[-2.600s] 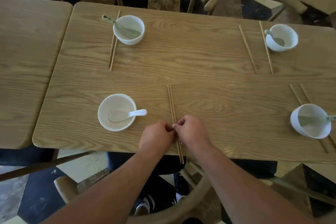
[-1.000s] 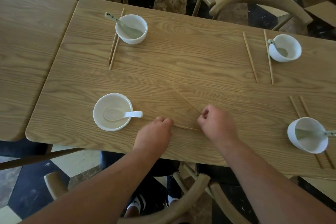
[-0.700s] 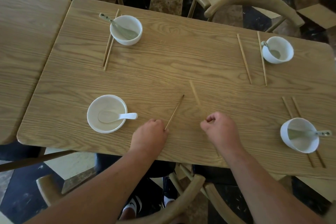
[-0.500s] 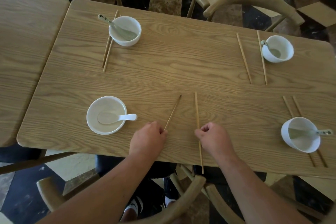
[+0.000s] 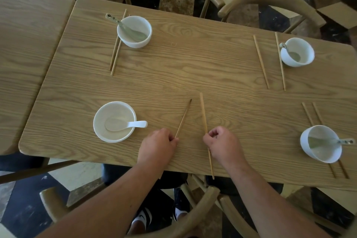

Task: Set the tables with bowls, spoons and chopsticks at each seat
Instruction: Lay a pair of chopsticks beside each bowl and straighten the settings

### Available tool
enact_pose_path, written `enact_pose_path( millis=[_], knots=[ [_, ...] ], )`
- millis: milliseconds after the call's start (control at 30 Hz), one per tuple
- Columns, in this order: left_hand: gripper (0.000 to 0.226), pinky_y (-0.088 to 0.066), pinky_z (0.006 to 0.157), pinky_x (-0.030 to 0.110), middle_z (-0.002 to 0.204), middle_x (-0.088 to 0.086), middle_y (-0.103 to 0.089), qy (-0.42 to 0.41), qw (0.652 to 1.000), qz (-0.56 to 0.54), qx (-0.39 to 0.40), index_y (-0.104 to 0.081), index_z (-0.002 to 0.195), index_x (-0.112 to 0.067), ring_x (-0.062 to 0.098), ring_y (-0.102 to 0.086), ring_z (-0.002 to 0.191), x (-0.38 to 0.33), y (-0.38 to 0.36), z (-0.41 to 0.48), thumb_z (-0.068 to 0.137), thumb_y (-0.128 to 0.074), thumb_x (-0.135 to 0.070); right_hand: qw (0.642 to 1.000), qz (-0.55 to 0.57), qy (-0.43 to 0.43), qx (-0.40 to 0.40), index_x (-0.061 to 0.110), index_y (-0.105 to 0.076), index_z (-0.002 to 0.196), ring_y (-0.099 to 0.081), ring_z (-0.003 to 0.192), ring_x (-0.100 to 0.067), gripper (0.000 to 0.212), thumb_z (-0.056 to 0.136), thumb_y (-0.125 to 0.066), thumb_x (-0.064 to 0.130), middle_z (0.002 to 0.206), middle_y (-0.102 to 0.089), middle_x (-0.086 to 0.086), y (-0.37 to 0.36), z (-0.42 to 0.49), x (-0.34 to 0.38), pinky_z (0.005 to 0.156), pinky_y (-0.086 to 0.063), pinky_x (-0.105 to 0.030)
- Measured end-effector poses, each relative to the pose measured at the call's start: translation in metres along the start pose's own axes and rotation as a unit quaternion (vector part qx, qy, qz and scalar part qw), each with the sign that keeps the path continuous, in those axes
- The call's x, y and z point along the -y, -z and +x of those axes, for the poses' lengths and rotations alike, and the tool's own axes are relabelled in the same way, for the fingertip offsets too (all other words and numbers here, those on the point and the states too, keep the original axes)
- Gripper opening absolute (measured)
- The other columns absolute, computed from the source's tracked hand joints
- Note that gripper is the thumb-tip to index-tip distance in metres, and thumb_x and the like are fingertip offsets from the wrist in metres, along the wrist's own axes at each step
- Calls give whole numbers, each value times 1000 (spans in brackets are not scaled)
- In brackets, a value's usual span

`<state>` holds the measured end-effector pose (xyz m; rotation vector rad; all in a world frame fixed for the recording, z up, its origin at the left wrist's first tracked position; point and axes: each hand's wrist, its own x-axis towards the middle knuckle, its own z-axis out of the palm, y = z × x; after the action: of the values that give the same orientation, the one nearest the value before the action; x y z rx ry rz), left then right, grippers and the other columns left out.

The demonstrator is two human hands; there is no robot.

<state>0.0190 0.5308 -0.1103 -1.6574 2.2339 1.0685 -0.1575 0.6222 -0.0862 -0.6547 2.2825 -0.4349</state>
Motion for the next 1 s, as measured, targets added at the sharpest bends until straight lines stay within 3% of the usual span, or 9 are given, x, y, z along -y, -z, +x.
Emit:
enact_pose_path(
  millis=[100,233,333,433,533,633,767,867,1000],
  knots=[
    [23,-47,75,33,91,-8,-68,5,1000,-8,-4,-69,95,-24,16,-63,90,1,1,0,101,-64,-46,997,16,60,-34,27,-65,95,-70,55,-13,7,98,-70,31,68,-74,4,3,0,6,54,-63,-39],
    [24,-51,75,35,87,-8,-70,27,999,-18,-16,-68,95,-23,19,-66,86,6,3,-4,101,-64,-46,974,-108,190,-62,27,-66,99,-66,55,-9,4,98,-69,29,65,-69,9,11,4,16,55,-60,-38],
    [22,-53,73,34,80,-6,-72,65,996,-51,-14,-70,98,-26,18,-70,81,12,7,-6,100,-65,-47,928,-226,292,-59,24,-65,99,-66,62,-10,6,100,-63,30,73,-68,10,14,10,24,58,-59,-37],
    [20,-60,69,37,71,-4,-73,96,987,-129,-13,-70,85,-26,17,-72,70,15,9,-10,97,-70,-42,874,-326,360,-27,23,-61,96,-64,62,-18,9,101,-57,28,75,-67,7,11,21,25,55,-57,-42],
    [20,-64,69,41,69,-1,-74,116,975,-189,-20,-69,79,-25,19,-73,67,15,10,-11,93,-75,-39,839,-359,408,-20,18,-60,92,-64,58,-26,9,93,-68,19,69,-65,1,11,35,24,45,-45,-35],
    [19,-63,72,40,69,-3,-73,97,985,-142,-6,-69,82,-27,18,-72,69,16,12,-7,94,-74,-41,818,-376,434,-30,16,-61,90,-67,54,-32,22,80,-80,14,68,-68,-6,13,51,25,42,-41,-33],
    [18,-63,77,38,75,-6,-75,86,989,-116,17,-71,92,-28,14,-72,74,17,16,-4,95,-73,-46,813,-392,428,-29,18,-64,103,-70,71,-35,18,87,-72,13,84,-69,-7,20,62,24,51,-49,-37],
    [17,-63,77,38,73,-7,-75,86,989,-122,16,-72,91,-28,13,-73,74,17,15,-4,95,-74,-45,803,-405,437,-5,21,-63,100,-65,74,-26,16,92,-67,9,86,-64,-1,15,54,16,57,-55,-40],
    [17,-63,77,38,71,-7,-74,90,989,-117,8,-73,92,-29,14,-73,73,16,11,-3,95,-73,-46,864,-341,371,-19,17,-71,94,-64,86,-26,11,94,-63,9,90,-65,-1,-7,40,21,67,-53,-38]
  ],
)
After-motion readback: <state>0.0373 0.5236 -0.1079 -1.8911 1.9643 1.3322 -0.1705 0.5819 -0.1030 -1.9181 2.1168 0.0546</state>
